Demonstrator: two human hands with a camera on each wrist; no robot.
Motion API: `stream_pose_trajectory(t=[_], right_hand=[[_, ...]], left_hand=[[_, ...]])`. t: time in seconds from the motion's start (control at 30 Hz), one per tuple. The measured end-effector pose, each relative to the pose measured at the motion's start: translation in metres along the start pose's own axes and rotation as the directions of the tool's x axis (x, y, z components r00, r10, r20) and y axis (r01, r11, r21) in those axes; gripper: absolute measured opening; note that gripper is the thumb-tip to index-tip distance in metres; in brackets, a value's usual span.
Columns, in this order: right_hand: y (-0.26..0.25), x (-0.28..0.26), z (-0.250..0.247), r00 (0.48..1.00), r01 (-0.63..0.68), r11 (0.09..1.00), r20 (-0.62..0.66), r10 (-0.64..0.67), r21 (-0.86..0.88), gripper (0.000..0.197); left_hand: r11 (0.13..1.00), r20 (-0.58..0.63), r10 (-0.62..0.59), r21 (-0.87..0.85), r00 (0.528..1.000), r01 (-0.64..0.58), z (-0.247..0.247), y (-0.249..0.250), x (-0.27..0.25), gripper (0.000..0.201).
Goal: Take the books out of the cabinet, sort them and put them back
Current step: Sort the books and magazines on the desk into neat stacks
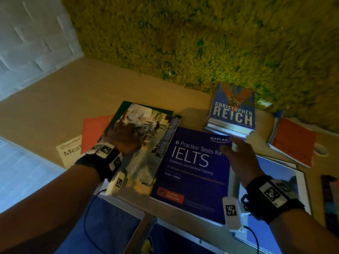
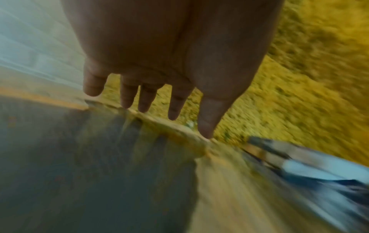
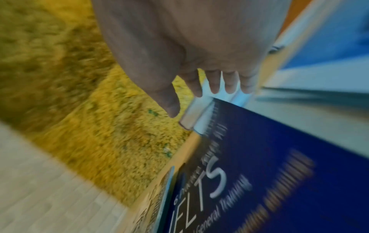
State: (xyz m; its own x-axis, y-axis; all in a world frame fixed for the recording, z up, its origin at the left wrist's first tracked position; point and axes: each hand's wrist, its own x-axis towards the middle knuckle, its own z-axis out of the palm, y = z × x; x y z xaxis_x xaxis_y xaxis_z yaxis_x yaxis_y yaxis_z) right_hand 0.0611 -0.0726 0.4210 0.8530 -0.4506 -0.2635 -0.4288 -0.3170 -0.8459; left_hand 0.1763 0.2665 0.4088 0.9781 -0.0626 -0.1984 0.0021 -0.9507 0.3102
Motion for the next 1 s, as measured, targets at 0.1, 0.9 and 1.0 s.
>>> stream_pose_trajectory(t=[0.1,0.9,1.0], right_hand=[[-0.018,-0.012,0.006,0.99,0.1,0.995,0.1,-0.097,-0.022,0.058],[0.0,-0.045,0.055,0.898,-0.13,0.991,0.429,0.098,0.046,0.017],[-0.003,-0.047,0.053,0.882,-0.158,0.984,0.459,0.105,0.079,0.019]], left_hand=[[0.99,0.066,0.048,0.132,0.997,-0.056,0.023,0.014,-0.014,0.08],[0.68,0.1,-0.086,-0.721,0.991,0.132,0.013,0.003,-0.025,0.022],[0.64,0.127,0.054,-0.766,0.991,0.063,0.012,0.019,-0.035,0.027]])
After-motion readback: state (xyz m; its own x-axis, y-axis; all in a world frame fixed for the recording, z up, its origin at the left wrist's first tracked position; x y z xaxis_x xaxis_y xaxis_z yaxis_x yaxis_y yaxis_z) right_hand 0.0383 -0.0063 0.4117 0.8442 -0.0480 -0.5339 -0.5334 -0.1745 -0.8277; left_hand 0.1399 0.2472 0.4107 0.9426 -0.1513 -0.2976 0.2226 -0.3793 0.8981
